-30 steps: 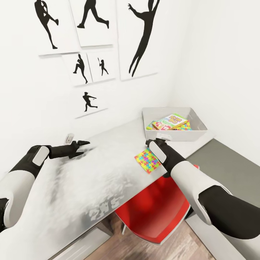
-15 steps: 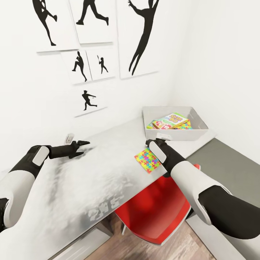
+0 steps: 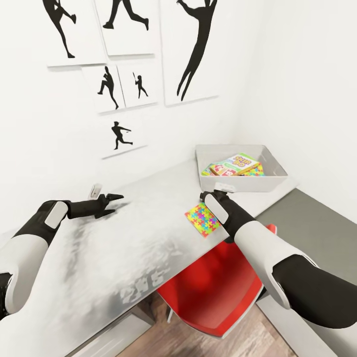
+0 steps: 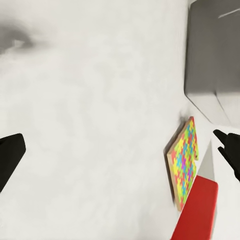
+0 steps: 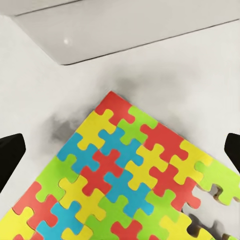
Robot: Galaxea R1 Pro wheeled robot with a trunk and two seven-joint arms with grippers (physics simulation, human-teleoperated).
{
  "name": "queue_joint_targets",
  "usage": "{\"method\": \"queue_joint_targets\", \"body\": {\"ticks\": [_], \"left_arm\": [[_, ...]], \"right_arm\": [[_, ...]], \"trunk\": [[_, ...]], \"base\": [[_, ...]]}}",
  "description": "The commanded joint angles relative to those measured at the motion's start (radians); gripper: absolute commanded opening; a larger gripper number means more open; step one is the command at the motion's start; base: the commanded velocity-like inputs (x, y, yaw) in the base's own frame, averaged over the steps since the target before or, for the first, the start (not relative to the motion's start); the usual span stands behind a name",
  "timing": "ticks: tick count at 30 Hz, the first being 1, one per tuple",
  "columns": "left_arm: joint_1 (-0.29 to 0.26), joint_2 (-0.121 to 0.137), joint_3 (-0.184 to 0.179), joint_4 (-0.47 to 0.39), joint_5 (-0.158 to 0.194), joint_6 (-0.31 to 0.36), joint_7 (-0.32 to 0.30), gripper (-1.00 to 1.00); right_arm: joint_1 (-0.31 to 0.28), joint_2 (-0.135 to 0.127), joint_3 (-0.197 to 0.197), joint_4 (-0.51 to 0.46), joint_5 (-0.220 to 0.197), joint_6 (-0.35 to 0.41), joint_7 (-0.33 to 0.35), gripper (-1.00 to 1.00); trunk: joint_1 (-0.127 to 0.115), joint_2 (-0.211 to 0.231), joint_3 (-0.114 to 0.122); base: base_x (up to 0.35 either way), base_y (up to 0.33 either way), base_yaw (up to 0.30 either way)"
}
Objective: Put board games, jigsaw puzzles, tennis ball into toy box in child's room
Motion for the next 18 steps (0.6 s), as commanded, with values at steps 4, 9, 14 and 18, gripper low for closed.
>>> {"method": "queue_joint_targets", "body": {"ticks": [4,9,14,18], "left_arm": [[0.0,0.0,0.004,0.0,-0.005,0.005,-0.006,1.0],[0.0,0.001,0.004,0.0,-0.005,0.005,-0.008,1.0],[0.0,0.001,0.004,0.0,-0.005,0.005,-0.022,1.0],[0.0,0.001,0.005,0.0,-0.005,0.005,-0.026,1.0]], "right_arm": [[-0.001,-0.001,0.006,-0.001,-0.006,0.005,-0.008,1.0],[-0.001,-0.002,0.007,-0.001,-0.006,0.005,-0.008,1.0],[-0.001,-0.003,0.007,-0.001,-0.006,0.005,-0.007,1.0],[-0.001,-0.003,0.007,-0.001,-0.006,0.005,-0.007,1.0]], "trunk": [[0.016,-0.029,-0.014],[0.035,-0.064,-0.029],[0.054,-0.099,-0.045],[0.069,-0.127,-0.057]], "base": [[0.0,0.0,0.0],[0.0,0.0,0.0],[0.0,0.0,0.0],[0.0,0.0,0.0]]}}
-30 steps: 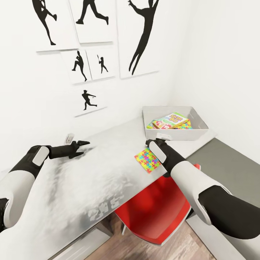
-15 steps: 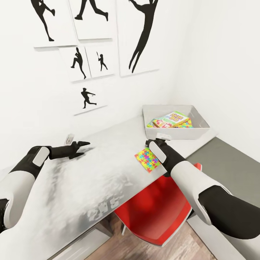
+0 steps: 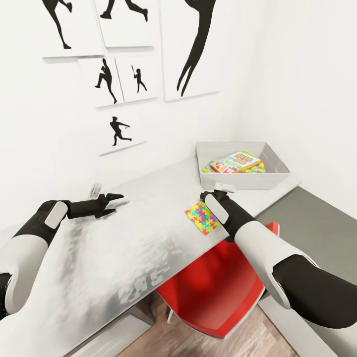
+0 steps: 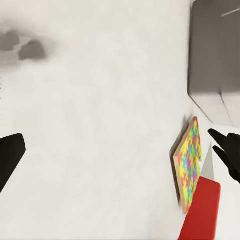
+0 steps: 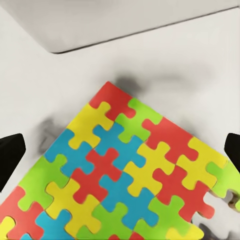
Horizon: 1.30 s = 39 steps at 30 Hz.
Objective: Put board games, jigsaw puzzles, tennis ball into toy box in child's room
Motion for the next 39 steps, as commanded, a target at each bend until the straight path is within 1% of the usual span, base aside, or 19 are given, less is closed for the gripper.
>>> {"method": "queue_joint_targets", "body": {"ticks": [1,8,18,26,39], "left_arm": [[-0.001,0.0,0.004,0.0,-0.005,0.005,-0.005,1.0],[-0.001,0.0,0.004,0.0,-0.005,0.005,-0.007,1.0],[-0.001,0.0,0.004,0.0,-0.005,0.005,-0.007,1.0],[-0.001,0.0,0.004,0.0,-0.005,0.005,-0.007,1.0],[-0.001,0.0,0.004,0.0,-0.005,0.005,-0.007,1.0]], "right_arm": [[-0.001,-0.001,0.006,-0.001,-0.006,0.005,-0.007,1.0],[-0.001,-0.001,0.006,0.0,-0.006,0.005,-0.007,1.0],[-0.001,-0.001,0.006,0.0,-0.006,0.005,-0.007,1.0],[-0.001,-0.001,0.006,0.0,-0.006,0.005,-0.007,1.0],[-0.001,-0.001,0.006,0.002,-0.006,0.005,-0.007,1.0]], "trunk": [[0.004,-0.008,-0.004],[0.031,-0.057,-0.026],[0.031,-0.057,-0.026],[0.061,-0.113,-0.051],[0.061,-0.113,-0.051]], "base": [[0.0,0.0,0.0],[0.0,0.0,0.0],[0.0,0.0,0.0],[0.0,0.0,0.0],[0.0,0.0,0.0]]}}
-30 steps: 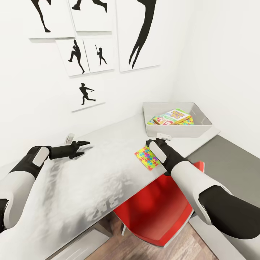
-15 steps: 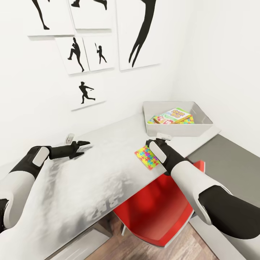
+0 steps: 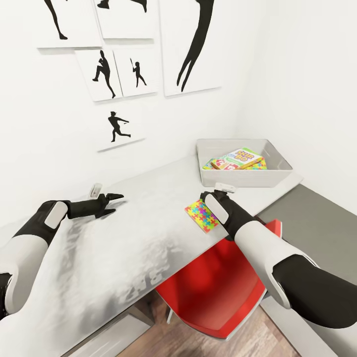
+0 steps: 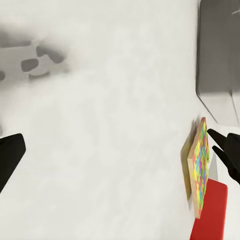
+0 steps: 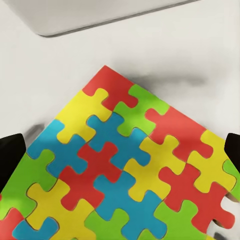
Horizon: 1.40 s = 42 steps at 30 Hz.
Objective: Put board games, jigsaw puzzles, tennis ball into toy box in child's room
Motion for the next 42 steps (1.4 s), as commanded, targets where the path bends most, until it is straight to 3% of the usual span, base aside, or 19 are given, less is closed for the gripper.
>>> {"method": "queue_joint_targets", "body": {"ticks": [1,42], "left_arm": [[-0.001,0.0,0.004,0.0,-0.005,0.005,-0.005,1.0],[0.013,0.0,0.005,0.0,-0.005,0.005,-0.005,1.0]], "right_arm": [[-0.001,-0.001,0.006,-0.001,-0.008,0.006,-0.008,1.0],[-0.001,-0.003,0.004,0.001,-0.008,0.007,-0.008,1.0]], "trunk": [[0.0,-0.001,-0.001],[0.0,-0.001,-0.001]], "base": [[0.0,0.0,0.0],[0.025,0.0,0.0]]}}
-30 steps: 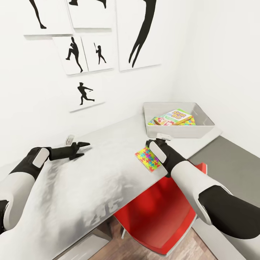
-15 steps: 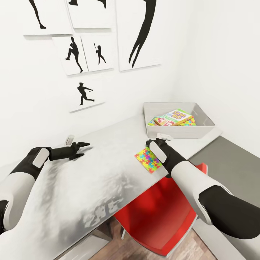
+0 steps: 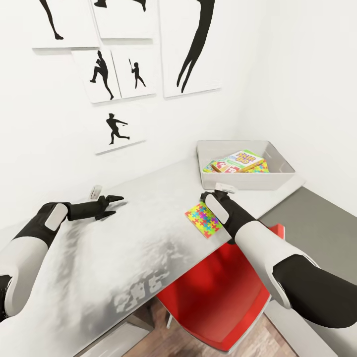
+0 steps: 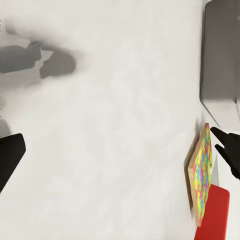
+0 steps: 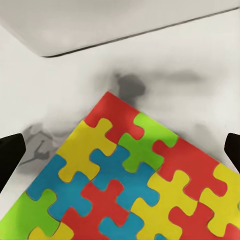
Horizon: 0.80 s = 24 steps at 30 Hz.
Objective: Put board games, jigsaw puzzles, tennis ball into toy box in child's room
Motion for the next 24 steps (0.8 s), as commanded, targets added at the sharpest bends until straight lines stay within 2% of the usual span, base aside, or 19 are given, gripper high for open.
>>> {"method": "queue_joint_targets", "body": {"ticks": [1,6,12,24], "left_arm": [[-0.001,0.0,0.004,0.0,-0.005,0.004,-0.005,1.0],[0.0,0.0,0.004,0.0,-0.005,0.004,-0.005,1.0],[0.0,0.0,0.004,0.0,-0.004,0.004,-0.005,1.0],[0.0,0.0,0.004,0.0,-0.004,0.004,-0.005,1.0]], "right_arm": [[-0.001,-0.001,0.007,-0.001,-0.006,0.005,-0.007,1.0],[-0.001,-0.001,0.007,0.0,-0.006,0.005,-0.007,1.0],[-0.001,-0.003,0.007,0.0,-0.006,0.005,-0.007,1.0],[-0.001,-0.003,0.008,0.0,-0.005,0.005,-0.007,1.0]], "trunk": [[0.0,-0.001,-0.001],[0.0,-0.001,-0.001],[0.023,-0.043,-0.02],[0.023,-0.043,-0.02]], "base": [[0.0,0.0,0.0],[0.0,0.0,0.0],[0.0,0.0,0.0],[0.0,0.0,0.0]]}}
